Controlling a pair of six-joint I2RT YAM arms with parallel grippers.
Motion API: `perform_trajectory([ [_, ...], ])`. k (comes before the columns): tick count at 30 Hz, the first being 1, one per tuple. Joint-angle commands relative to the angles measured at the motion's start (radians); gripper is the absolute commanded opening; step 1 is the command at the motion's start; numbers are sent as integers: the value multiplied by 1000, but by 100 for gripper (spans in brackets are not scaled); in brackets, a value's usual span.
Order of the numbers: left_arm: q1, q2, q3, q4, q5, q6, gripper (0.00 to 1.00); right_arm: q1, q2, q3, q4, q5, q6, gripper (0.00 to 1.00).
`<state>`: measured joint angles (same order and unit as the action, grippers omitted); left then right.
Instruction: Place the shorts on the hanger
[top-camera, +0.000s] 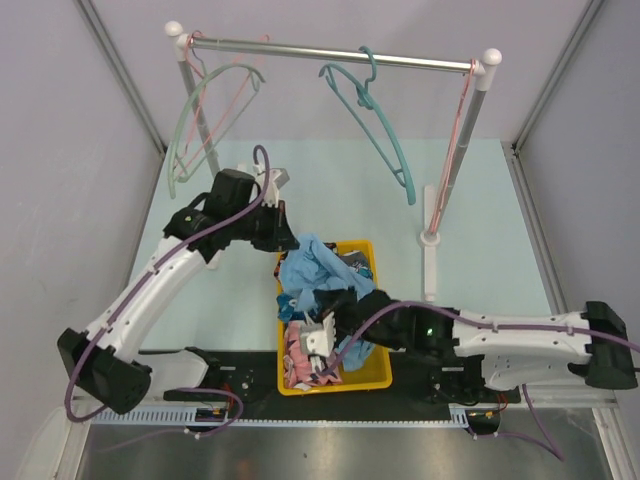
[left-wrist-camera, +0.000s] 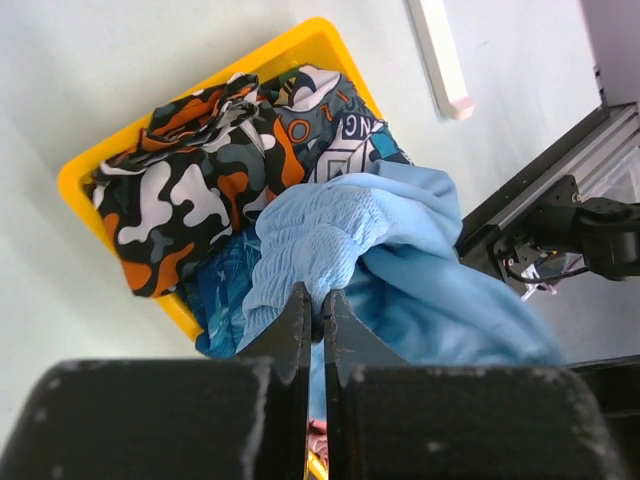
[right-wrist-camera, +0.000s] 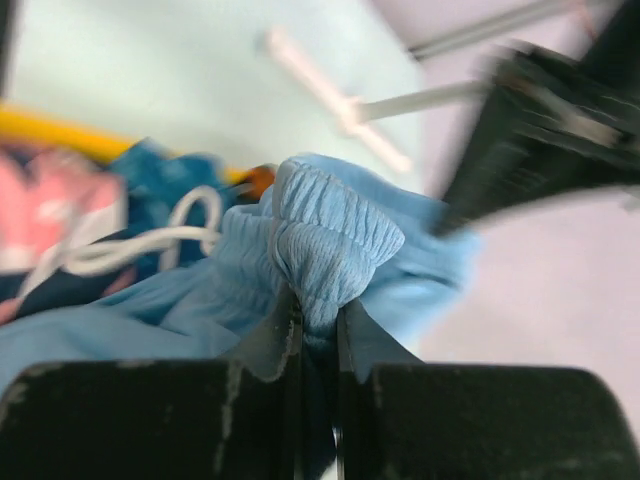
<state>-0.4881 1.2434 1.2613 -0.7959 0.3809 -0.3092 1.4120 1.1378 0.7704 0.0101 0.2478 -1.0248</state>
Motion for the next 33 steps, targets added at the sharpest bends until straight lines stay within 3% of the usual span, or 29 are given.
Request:
perform_trajectory([
  [1,43,-107,48,-28,18,45,0,-30,-117,222,-151,51,160,0],
  [8,71,-196,216,-71,41,142,0,-154,-214,484,-268,-70,232,0],
  [13,71,-301,216,-104,151,297,3,-249,-259,586,-350,-227,219,0],
  [16,71,-407,132,-138,264,479,33,-272,-280,598,-397,-298,223,0],
  [17,71,-464,106,-140,268,543,58,-275,-285,590,-410,-318,213,0],
  [20,71,-539,14,-143,276,631,100,-277,-286,584,-418,-393,210,0],
  [23,71,-568,-65,-117,306,694,100,-277,-270,592,-409,-423,210,0],
  [26,71,-637,-189,-68,447,815,100,-277,-257,595,-385,-424,201,0],
  [30,68,-737,-388,75,507,831,100,-277,-248,595,-352,-412,195,0],
  [33,62,-746,-439,112,532,849,100,-275,-245,595,-332,-401,192,0],
])
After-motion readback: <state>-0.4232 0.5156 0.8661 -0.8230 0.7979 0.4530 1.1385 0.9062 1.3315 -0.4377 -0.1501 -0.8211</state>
